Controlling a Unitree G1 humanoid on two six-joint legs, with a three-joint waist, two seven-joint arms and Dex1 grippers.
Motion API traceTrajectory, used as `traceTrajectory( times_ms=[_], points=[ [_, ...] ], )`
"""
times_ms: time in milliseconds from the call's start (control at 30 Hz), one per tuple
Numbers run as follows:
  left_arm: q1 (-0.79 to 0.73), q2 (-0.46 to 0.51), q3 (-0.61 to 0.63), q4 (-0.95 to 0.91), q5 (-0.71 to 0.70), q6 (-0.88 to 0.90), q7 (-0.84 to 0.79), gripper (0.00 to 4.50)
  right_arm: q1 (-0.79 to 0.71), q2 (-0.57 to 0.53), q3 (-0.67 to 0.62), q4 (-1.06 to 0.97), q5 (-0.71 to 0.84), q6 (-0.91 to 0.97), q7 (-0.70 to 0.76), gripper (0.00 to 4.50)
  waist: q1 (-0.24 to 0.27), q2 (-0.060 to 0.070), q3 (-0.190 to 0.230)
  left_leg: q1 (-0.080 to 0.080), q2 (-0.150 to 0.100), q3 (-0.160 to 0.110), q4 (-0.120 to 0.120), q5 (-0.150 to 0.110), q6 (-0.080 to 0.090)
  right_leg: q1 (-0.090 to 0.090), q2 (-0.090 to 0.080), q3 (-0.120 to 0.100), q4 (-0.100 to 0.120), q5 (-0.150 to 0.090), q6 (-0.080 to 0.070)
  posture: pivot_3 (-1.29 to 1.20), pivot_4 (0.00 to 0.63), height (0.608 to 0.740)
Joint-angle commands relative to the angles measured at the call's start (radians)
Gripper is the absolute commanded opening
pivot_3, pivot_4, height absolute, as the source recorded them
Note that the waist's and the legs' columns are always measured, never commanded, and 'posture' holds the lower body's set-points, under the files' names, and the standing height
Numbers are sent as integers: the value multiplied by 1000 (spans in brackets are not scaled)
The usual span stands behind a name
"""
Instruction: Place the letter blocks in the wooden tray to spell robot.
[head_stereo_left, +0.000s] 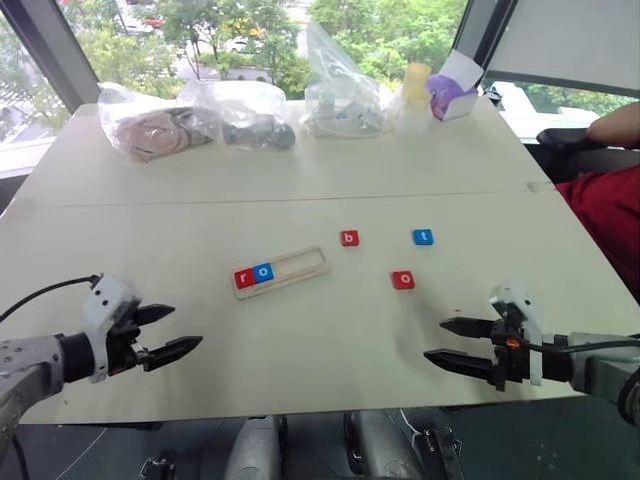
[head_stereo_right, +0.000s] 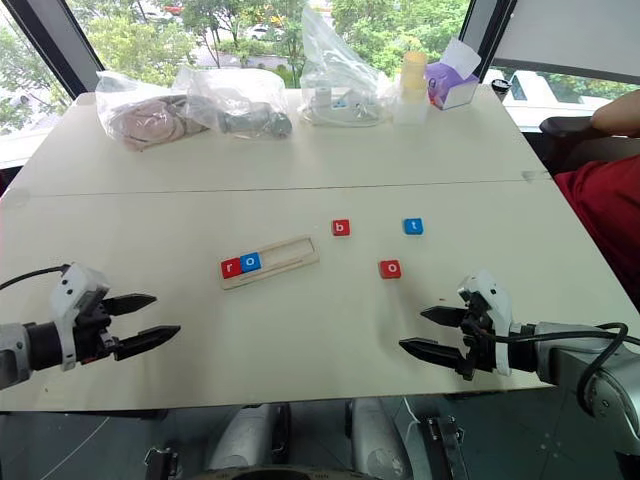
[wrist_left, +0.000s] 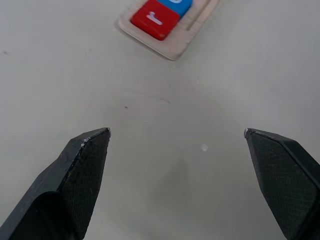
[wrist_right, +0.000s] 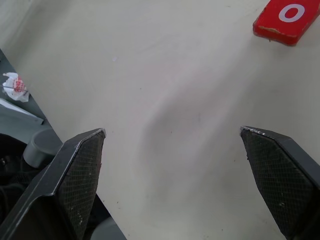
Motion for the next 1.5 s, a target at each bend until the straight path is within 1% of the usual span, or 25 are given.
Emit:
traceTrajectory(
  times_ms=[33, 200, 267, 500, 600, 700, 767, 867, 933, 1033, 1100, 1167, 1300, 1400, 1500],
  points=[
    [-16, -8, 31, -37, -19, 7, 22, 4500, -20, -10, 8, -14, 10, -7, 12, 4452, 4, 0, 0, 0, 0, 0, 0, 0, 0, 0, 0, 0, 0, 0, 0, 0, 150, 740],
    [-21, -19, 19, -41, 4, -7, 50, 4500, -29, -10, 12, -10, 5, -8, 8, 4452, 15, 0, 0, 0, 0, 0, 0, 0, 0, 0, 0, 0, 0, 0, 0, 0, 150, 740],
    [-32, -24, 9, -35, 33, -39, 62, 4500, -32, -9, 14, -11, 3, -9, 4, 4452, 16, 0, 0, 0, 0, 0, 0, 0, 0, 0, 0, 0, 0, 0, 0, 0, 150, 740],
    [-42, -11, 9, -5, 44, -54, 33, 4500, -55, 25, 6, -10, -4, -39, -30, 4452, 15, 0, 0, 0, 0, 0, 0, 0, 0, 0, 0, 0, 0, 0, 0, 0, 150, 740],
    [-45, 4, 18, 20, 56, -59, 18, 4500, -63, 37, 5, -4, -5, -48, -39, 4452, 14, 0, 0, 0, 0, 0, 0, 0, 0, 0, 1, 0, 0, 0, 0, 0, 150, 740],
    [-81, 36, 18, 91, 92, -94, 3, 4500, -76, 17, 37, 10, -36, -46, -44, 4452, 15, 0, 0, 0, 0, 0, 0, 0, 0, 0, 1, 0, 0, 0, 0, 0, 150, 740],
    [-89, 63, 2, 121, 113, -114, -25, 4500, -95, 20, 40, 7, -22, -25, -54, 4452, 15, 0, 0, 0, 0, 0, 0, 0, 0, 0, 1, 0, 0, 0, 0, 0, 150, 740],
    [-140, 90, -56, 165, 137, -156, -69, 4500, -128, 29, 65, -30, -18, -21, -66, 4452, 15, 0, 0, 0, 0, 1, 0, 0, 0, 0, 0, 0, 0, 0, 0, 0, 150, 740],
    [-183, 97, -92, 199, 146, -188, -106, 4500, -165, 29, 102, -55, -21, -23, -64, 4452, 15, 0, 0, 0, 0, 1, 0, 0, 0, 0, 1, 0, 0, 0, 0, 0, 150, 740],
    [-294, 90, -186, 294, 198, -247, -133, 4500, -234, 56, 183, -73, -38, -14, -95, 4452, 15, 0, 0, 0, 0, 0, 0, 0, 0, 0, 1, 0, 0, 0, 0, 0, 150, 740],
    [-412, 67, -306, 364, 264, -307, -164, 4500, -289, 124, 250, -104, -16, 10, -137, 4452, 15, 0, 0, 0, 0, 0, 0, 0, 0, 0, 1, 0, 1, 0, 0, 0, 150, 740],
    [-505, 30, -391, 427, 300, -346, -191, 4500, -316, 174, 305, -132, -23, 21, -172, 4452, 17, 0, 0, 0, -1, 0, 0, 0, 0, 0, 2, 0, 1, 0, 0, 0, 150, 740],
    [-624, -43, -490, 546, 365, -433, -223, 4500, -320, 220, 360, -157, -46, 26, -215, 4452, 17, -1, -1, -2, -1, 0, 0, 0, 0, -1, 1, 0, 1, 2, 4, 0, 150, 740],
    [-696, -93, -548, 618, 402, -479, -253, 4500, -317, 218, 387, -165, -70, 23, -233, 4452, 16, -1, -1, -2, -2, 0, 1, 0, 0, -1, 1, -1, 2, 2, 4, 0, 150, 740],
    [-733, -129, -587, 662, 430, -509, -276, 4500, -307, 221, 394, -180, -75, 22, -249, 4452, 16, -1, -1, -2, -2, 0, 2, 0, 0, -1, 2, -1, 2, 2, 4, 0, 150, 740]
  ],
)
